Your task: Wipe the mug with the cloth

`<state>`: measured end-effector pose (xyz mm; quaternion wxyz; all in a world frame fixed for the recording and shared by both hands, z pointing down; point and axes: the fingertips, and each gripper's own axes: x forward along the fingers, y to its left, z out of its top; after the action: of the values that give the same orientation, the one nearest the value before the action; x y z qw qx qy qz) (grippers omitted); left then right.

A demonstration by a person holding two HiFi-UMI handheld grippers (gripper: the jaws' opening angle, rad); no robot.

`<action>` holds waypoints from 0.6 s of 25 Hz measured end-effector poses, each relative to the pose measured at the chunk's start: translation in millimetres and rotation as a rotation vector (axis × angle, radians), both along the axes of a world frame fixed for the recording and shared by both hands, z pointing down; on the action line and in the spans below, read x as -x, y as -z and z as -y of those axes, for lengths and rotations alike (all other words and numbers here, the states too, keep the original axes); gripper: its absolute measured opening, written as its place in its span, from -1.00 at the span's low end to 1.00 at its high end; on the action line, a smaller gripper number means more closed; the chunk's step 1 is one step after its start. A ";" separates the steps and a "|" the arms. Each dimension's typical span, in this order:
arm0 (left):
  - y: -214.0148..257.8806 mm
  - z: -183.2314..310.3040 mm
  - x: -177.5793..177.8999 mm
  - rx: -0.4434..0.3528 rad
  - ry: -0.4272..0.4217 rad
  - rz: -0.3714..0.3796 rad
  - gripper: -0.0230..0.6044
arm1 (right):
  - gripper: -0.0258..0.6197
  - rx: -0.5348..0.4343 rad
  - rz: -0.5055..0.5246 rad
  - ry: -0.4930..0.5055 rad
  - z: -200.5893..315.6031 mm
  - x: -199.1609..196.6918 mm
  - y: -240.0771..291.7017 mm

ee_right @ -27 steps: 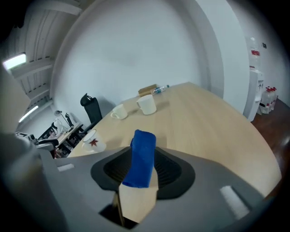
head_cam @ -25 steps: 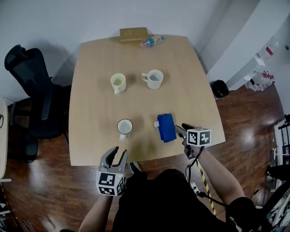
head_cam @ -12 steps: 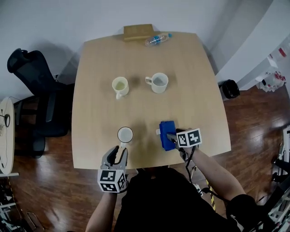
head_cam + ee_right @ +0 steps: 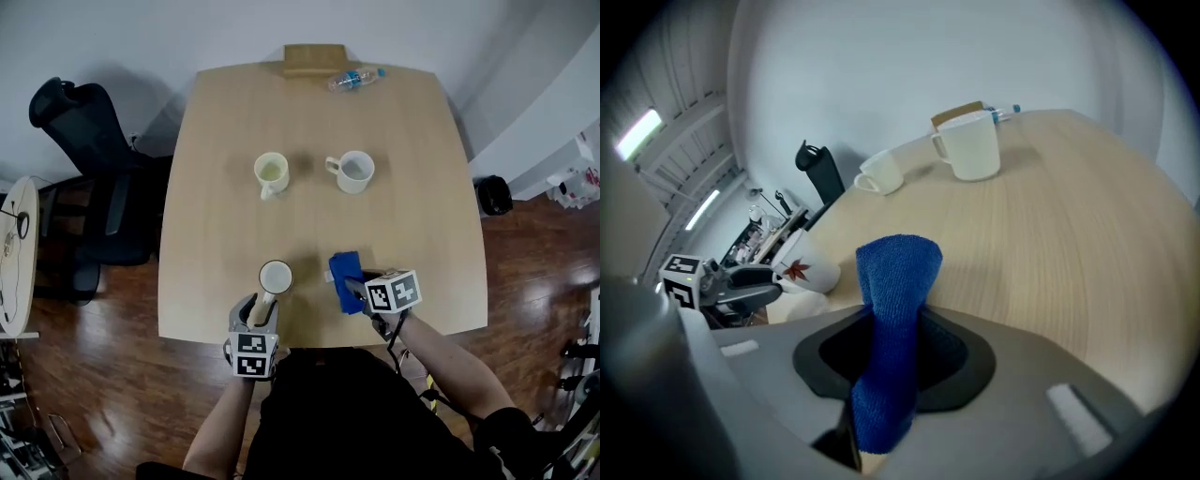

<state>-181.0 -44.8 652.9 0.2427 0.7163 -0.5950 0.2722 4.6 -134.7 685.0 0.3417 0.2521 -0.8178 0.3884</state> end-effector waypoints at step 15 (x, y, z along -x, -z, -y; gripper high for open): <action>6.4 25.8 -17.6 -0.111 -0.114 -0.050 -0.74 | -0.58 -0.276 0.142 0.116 -6.2 16.3 97.6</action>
<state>-163.4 -70.6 646.5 0.2015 0.7678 -0.5613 0.2344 -11.8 -128.5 587.5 0.2669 0.2209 -0.8987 0.2689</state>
